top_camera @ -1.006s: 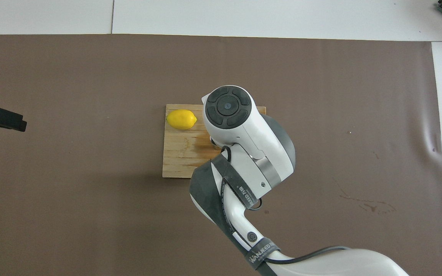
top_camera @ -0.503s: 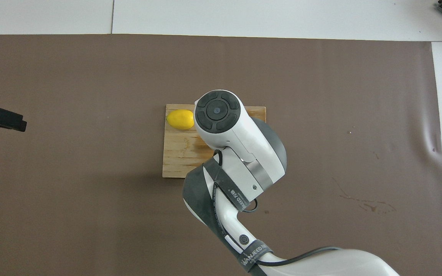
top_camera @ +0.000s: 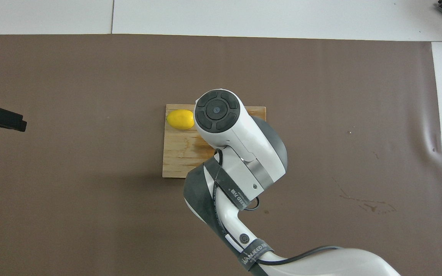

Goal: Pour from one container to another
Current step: 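Hold the clear glass tipped further over the metal cup with the right gripper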

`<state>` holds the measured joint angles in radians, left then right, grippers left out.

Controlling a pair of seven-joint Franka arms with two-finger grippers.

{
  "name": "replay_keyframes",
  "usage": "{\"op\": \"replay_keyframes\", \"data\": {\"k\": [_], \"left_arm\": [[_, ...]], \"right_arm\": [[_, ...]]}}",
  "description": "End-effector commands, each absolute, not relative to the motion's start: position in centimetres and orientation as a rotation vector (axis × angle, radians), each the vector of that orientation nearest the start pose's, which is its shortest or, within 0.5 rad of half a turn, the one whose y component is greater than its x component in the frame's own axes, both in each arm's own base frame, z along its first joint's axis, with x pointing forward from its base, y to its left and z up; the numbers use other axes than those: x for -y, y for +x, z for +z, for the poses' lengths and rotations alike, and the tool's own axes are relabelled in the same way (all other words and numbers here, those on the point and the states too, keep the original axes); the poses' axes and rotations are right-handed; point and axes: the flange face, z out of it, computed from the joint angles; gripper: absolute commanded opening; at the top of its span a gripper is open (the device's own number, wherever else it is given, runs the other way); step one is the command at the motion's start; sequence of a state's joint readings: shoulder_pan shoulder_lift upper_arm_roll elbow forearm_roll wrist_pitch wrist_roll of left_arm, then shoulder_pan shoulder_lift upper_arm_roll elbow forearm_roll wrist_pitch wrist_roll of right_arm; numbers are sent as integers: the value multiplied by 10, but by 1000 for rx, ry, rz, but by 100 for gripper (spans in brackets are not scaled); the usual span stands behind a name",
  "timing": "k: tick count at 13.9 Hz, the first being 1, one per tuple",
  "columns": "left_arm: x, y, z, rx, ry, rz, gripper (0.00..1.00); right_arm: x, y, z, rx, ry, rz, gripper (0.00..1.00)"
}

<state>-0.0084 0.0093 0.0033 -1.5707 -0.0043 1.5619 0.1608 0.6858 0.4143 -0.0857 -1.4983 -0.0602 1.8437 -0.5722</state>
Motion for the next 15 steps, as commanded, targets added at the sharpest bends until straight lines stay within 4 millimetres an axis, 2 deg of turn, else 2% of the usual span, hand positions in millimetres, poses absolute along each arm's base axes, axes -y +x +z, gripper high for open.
{"op": "replay_keyframes", "data": {"k": [1, 15], "left_arm": [[1, 549, 621, -254, -3122, 28, 100], [1, 549, 621, -254, -3122, 28, 100]], "right_arm": [[-382, 558, 429, 1809, -2709, 121, 4], [-383, 558, 428, 1832, -2720, 123, 1]]}}
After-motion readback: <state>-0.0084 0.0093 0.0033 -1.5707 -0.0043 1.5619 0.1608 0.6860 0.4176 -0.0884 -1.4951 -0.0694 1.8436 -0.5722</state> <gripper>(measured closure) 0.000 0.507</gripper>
